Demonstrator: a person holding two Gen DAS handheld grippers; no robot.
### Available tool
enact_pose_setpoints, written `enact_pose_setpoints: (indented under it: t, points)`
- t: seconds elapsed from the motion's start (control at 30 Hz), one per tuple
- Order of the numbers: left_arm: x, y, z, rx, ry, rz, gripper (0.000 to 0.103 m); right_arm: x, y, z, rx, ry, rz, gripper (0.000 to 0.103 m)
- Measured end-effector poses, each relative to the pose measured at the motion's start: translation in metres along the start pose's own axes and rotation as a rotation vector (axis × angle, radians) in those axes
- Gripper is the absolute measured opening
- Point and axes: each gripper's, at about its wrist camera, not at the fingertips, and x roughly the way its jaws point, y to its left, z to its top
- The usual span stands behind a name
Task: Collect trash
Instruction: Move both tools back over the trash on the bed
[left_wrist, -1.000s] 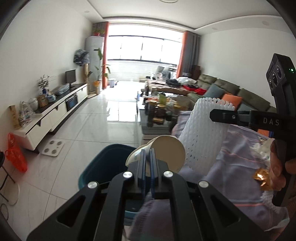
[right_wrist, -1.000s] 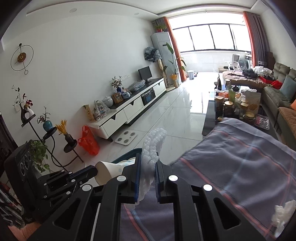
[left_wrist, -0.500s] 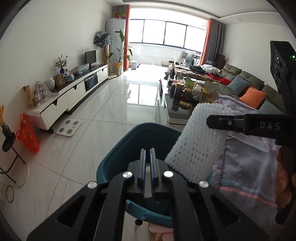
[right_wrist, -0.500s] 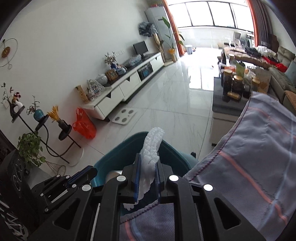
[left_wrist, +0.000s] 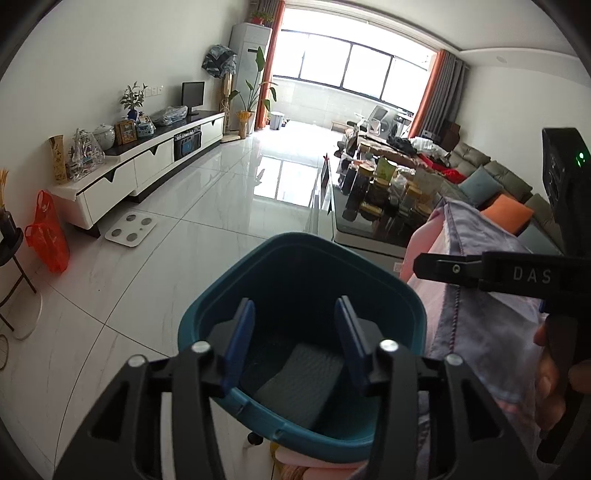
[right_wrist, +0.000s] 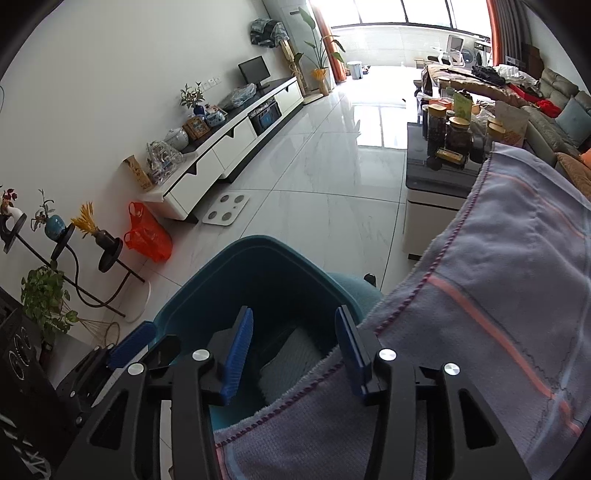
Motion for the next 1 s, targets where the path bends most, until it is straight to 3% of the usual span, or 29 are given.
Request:
enact_pose_setpoints:
  t: [0.2, 0.43, 0.57, 0.8, 1.0]
  points:
    - [-0.035, -0.015, 0.001, 0.021, -0.065, -0.025, 0.068, -0.044, 0.002, -0.003, -0.017, -0.092, 0.029, 0.049]
    - [-0.081, -0.064, -0.008, 0.112, -0.136, -0.148, 0.09, -0.122, -0.005, -0.022, -0.076, -0.222, 0.014, 0.069]
    - [-0.099, -0.112, -0.024, 0.207, -0.132, -0.269, 0.092, -0.17, -0.025, -0.044, -0.109, -0.299, -0.052, 0.078]
    - [-0.11, -0.193, -0.061, 0.345, -0.056, -0.508, 0.092, -0.233, -0.086, -0.093, -0.061, -0.364, -0.199, 0.078]
    - [-0.102, -0.245, -0.087, 0.445, 0.017, -0.593, 0.092, -0.267, -0.138, -0.13, 0.033, -0.383, -0.361, 0.078]
